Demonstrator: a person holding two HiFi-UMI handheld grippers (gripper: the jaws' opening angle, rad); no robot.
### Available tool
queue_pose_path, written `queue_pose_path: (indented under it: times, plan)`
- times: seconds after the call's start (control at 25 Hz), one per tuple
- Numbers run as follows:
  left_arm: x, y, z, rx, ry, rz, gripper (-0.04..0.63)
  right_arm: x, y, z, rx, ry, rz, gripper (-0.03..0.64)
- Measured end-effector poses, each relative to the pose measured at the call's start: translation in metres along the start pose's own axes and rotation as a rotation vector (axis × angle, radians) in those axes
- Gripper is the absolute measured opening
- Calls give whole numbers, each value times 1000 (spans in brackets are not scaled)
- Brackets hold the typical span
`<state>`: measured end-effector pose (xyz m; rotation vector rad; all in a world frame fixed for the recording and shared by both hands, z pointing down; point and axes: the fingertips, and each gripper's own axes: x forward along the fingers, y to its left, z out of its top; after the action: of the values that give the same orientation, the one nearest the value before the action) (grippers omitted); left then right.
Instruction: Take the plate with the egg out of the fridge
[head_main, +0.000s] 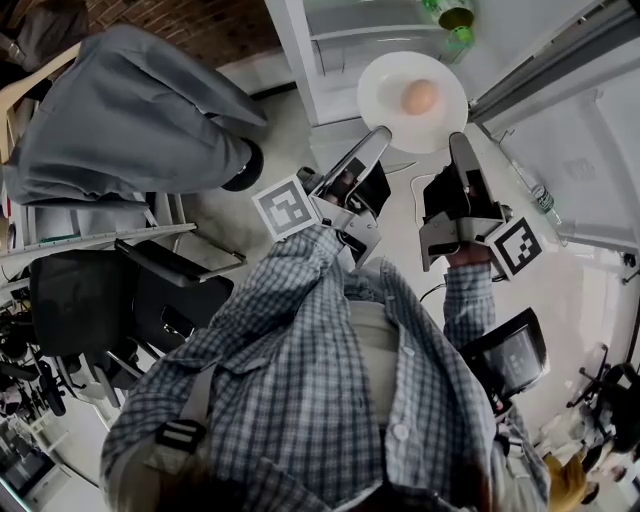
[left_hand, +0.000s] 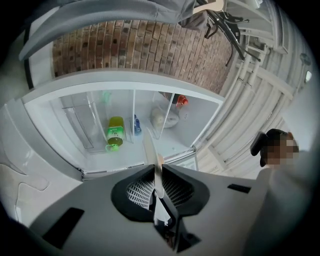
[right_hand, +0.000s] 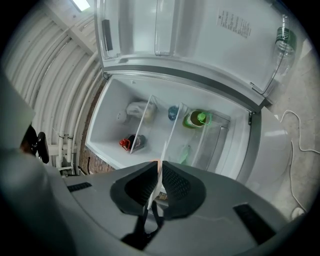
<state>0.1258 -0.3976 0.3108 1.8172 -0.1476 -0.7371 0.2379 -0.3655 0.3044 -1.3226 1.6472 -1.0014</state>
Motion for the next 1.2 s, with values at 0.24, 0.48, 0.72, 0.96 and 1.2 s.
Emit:
queue_pose_path:
  times: [0.24,0.48,0.72,0.96,1.2]
  plan:
    - [-25,12,-28,-14,-32,29,51,-29,-20,-14,3,38,-24,32]
    - [-48,-2,-74,-7,-66,45,51,-78,-19,-16,11,71,-15,32]
    - [-61,5,-87,-13,-97,85,51,-88,-32,-24,32,109,-30,32]
    - [-73,8,-97,-19,-123,106,51,-97,-37,-30,43,139,-32,32]
    - [-79,8,-97,-16,-149,118,51,-95,-37,-35,47,161,-28,32]
